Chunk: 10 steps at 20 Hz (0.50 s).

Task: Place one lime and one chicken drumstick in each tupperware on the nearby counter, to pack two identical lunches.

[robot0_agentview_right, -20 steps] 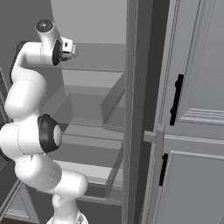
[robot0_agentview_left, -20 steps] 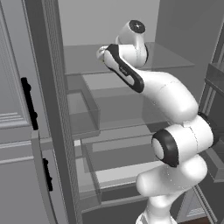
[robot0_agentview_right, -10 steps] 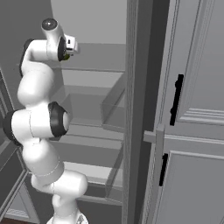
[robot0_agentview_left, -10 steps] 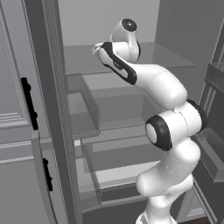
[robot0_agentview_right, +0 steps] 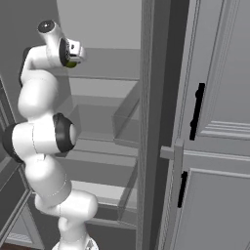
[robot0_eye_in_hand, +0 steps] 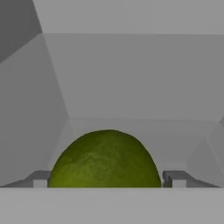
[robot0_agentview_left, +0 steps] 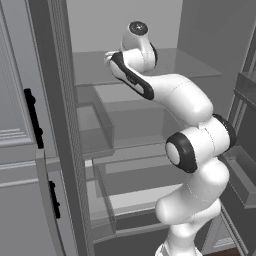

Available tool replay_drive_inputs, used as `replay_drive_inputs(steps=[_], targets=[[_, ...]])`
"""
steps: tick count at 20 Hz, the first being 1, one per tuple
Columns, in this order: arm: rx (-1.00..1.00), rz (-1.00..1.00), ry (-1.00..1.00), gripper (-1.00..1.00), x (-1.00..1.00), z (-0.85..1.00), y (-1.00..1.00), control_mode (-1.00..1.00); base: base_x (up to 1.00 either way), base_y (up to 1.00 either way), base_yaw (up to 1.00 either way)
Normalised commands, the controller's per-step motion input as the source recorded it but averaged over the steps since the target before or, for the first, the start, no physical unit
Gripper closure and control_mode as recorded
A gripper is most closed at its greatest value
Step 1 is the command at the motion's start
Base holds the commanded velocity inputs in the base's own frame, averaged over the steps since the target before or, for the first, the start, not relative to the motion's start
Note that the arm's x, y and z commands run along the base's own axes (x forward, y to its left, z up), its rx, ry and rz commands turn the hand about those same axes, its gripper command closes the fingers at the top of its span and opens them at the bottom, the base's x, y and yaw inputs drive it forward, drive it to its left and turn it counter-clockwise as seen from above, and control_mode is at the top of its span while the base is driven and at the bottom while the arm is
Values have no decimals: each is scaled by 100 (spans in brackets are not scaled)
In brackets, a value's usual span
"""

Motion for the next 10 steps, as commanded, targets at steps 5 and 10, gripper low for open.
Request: replay_drive_inputs(steps=[5, 10], targets=[[-1, -5, 0, 100, 7, -22, 0, -100, 0, 0, 0], [0, -8, -10, 100, -71, -15, -47, -100, 0, 0, 0]])
